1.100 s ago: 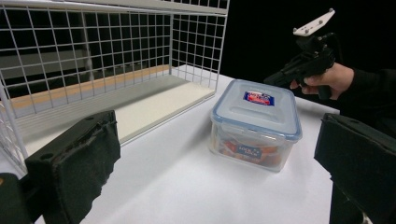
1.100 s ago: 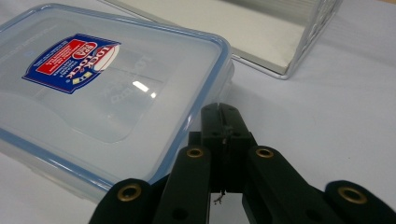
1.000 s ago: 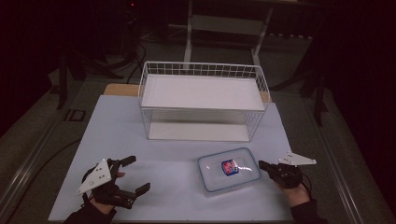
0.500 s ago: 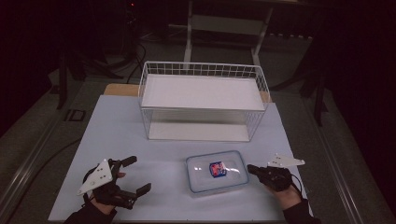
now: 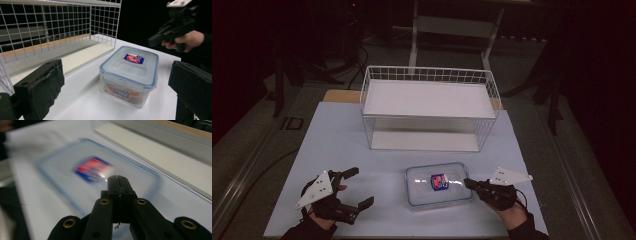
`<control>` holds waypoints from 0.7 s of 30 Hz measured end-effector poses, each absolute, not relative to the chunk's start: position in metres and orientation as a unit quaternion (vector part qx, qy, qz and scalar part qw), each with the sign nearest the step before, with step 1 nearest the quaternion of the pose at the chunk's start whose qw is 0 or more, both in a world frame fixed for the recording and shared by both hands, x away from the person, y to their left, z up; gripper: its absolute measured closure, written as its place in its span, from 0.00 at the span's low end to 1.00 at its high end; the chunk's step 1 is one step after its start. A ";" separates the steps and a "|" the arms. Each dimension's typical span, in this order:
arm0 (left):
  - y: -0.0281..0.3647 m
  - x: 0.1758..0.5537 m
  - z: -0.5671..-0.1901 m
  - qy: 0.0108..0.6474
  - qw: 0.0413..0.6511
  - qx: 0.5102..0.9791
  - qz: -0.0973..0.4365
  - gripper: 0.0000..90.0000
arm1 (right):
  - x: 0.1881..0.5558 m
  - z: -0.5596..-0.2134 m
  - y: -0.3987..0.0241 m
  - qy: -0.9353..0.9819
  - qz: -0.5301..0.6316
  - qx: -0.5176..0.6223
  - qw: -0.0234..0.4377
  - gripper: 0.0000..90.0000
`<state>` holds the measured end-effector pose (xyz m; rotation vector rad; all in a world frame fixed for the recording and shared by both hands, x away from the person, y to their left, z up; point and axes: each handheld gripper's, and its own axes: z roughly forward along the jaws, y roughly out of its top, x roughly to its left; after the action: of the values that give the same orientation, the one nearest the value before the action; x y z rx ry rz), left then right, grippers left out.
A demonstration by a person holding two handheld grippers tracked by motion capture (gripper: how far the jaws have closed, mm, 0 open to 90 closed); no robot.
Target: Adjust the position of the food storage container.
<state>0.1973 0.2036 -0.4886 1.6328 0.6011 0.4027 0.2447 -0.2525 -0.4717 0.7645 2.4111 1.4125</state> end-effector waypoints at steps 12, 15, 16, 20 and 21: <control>0.204 0.197 -0.488 0.261 0.629 0.711 0.175 0.00 | 0.214 -0.500 -0.180 0.872 0.455 0.179 0.018 1.00; 0.204 0.197 -0.488 0.260 0.629 0.712 0.175 0.00 | 0.216 -0.505 -0.174 0.880 0.438 0.181 0.019 1.00; 0.204 0.197 -0.488 0.260 0.629 0.712 0.175 0.00 | 0.218 -0.506 -0.173 0.882 0.435 0.180 0.022 1.00; 0.204 0.197 -0.488 0.261 0.629 0.711 0.174 0.00 | 0.223 -0.507 -0.169 0.882 0.433 0.185 0.023 1.00; 0.204 0.197 -0.488 0.260 0.629 0.711 0.175 0.00 | 0.224 -0.506 -0.167 0.883 0.430 0.186 0.031 1.00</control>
<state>0.1970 0.2042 -0.4880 1.6298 0.5962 0.4000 0.2236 -0.1669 -0.5065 0.5732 2.7193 1.3252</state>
